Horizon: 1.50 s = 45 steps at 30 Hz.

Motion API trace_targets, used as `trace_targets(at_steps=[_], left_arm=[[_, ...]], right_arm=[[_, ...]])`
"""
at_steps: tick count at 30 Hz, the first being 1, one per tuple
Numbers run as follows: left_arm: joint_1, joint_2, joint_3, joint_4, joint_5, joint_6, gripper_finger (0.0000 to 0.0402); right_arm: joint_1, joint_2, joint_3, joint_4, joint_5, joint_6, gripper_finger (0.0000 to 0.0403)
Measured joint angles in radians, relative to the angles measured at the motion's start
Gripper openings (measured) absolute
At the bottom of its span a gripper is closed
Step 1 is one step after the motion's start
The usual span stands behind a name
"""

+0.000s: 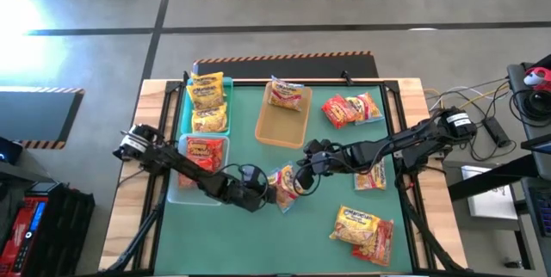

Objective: Sort Maruchan noodles
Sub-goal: Put the blue noodle pack into the orange bin

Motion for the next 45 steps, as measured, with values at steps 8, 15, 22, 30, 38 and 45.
trace_targets(at_steps=[8, 15, 22, 30, 38, 45], left_arm=[[0.024, 0.007, 0.000, -0.077, -0.002, -0.006, 0.0075], [0.031, 0.038, 0.002, -0.100, 0.025, -0.007, 0.0074], [0.035, 0.041, 0.002, -0.104, 0.036, 0.003, 0.0074], [0.036, 0.043, 0.002, -0.122, 0.047, 0.005, 0.0074], [0.036, 0.044, 0.001, -0.135, 0.050, 0.018, 0.0074], [0.039, 0.050, 0.001, -0.140, 0.055, 0.065, 0.0074]], right_arm=[[0.000, 0.000, 0.000, 0.002, -0.001, 0.031, 0.0009], [0.000, 0.000, 0.000, 0.007, -0.099, 0.062, 0.0033], [0.000, 0.001, -0.002, 0.003, -0.128, 0.122, 0.0105], [0.000, 0.077, -0.003, 0.020, -0.157, 0.228, 0.0188], [0.000, 0.177, -0.003, 0.184, -0.205, 0.288, 0.0217], [0.000, 0.217, -0.003, 0.221, -0.206, 0.314, 0.0217]])
